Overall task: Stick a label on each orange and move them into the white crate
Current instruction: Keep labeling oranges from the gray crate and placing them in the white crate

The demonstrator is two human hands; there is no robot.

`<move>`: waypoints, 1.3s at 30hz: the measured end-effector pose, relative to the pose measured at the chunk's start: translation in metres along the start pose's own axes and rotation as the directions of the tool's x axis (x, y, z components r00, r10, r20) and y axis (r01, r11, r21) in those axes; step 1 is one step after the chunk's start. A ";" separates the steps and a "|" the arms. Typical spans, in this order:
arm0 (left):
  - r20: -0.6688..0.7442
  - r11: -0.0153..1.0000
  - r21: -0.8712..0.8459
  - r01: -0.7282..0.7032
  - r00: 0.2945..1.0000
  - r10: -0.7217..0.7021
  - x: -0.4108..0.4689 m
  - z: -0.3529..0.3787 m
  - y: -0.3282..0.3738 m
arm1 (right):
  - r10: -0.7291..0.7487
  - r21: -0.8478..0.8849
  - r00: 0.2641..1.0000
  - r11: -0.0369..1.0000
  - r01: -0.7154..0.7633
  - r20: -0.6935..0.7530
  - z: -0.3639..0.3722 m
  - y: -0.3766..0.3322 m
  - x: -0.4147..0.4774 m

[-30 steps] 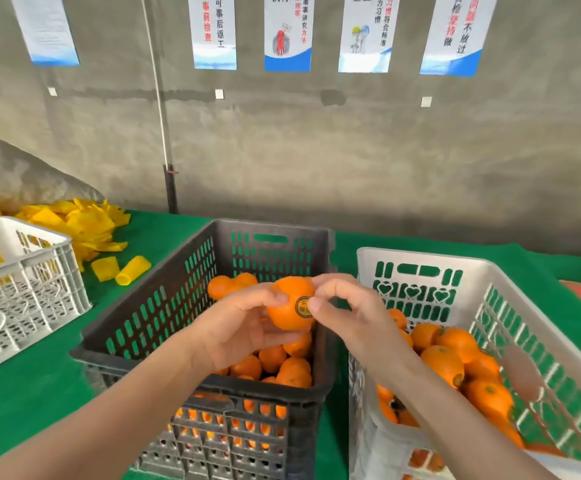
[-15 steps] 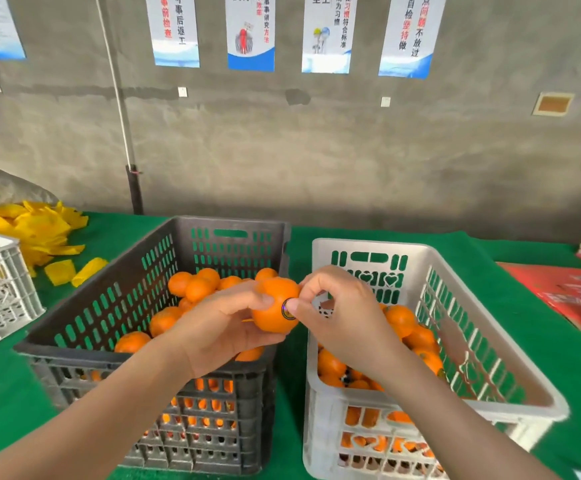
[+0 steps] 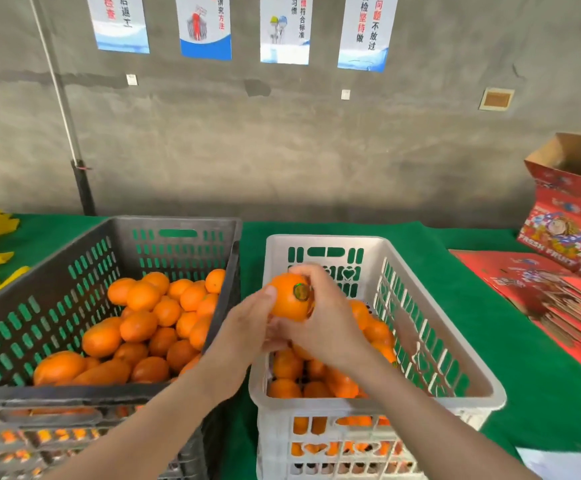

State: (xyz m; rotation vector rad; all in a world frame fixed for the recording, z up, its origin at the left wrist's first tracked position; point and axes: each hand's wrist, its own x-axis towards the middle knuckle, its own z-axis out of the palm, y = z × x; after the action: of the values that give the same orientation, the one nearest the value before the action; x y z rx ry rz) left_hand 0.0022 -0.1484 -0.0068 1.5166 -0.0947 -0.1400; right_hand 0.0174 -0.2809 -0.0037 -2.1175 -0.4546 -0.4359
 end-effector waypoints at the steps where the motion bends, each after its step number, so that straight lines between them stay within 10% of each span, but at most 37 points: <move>1: -0.036 0.989 0.132 -0.064 0.997 0.069 0.009 0.010 -0.006 | 0.040 -0.025 0.998 0.999 -0.040 -0.038 -0.006 0.016 0.015; 4: 0.130 0.616 0.742 -0.267 0.957 0.258 0.031 0.028 -0.029 | 0.276 -0.188 0.954 0.937 -0.293 -0.114 -0.025 0.075 0.056; 9: 0.283 0.024 0.959 -0.284 0.958 0.035 0.046 0.028 -0.062 | 0.559 -0.468 0.810 0.677 -0.569 -0.175 -0.039 0.176 0.071; 16: 0.261 0.210 0.937 -0.280 0.959 0.112 0.049 0.028 -0.064 | 0.629 -0.272 0.752 0.702 -0.658 -0.195 -0.035 0.206 0.066; 22: 0.177 0.387 0.891 -0.239 0.966 0.190 0.046 0.025 -0.061 | 0.560 -0.500 0.766 0.587 -0.636 -0.317 -0.035 0.195 0.065; 26: 0.176 0.405 0.879 -0.252 0.960 0.217 0.042 0.024 -0.062 | 0.333 -0.598 0.942 0.765 -0.239 0.048 -0.032 0.154 0.058; 31: 0.184 0.398 0.876 -0.271 0.952 0.244 0.040 0.021 -0.066 | 0.461 -0.834 0.746 0.504 0.225 0.481 0.002 0.141 0.038; 39: 0.177 0.404 0.873 -0.273 0.950 0.258 0.043 0.019 -0.069 | 0.433 -0.862 0.841 0.501 0.074 0.324 0.003 0.145 0.075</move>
State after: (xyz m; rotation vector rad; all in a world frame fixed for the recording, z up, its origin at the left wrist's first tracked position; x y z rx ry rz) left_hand 0.0397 -0.1768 -0.0753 2.5660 -0.4963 0.2143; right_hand 0.1519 -0.3431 -0.0723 -3.2753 -0.2964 0.1203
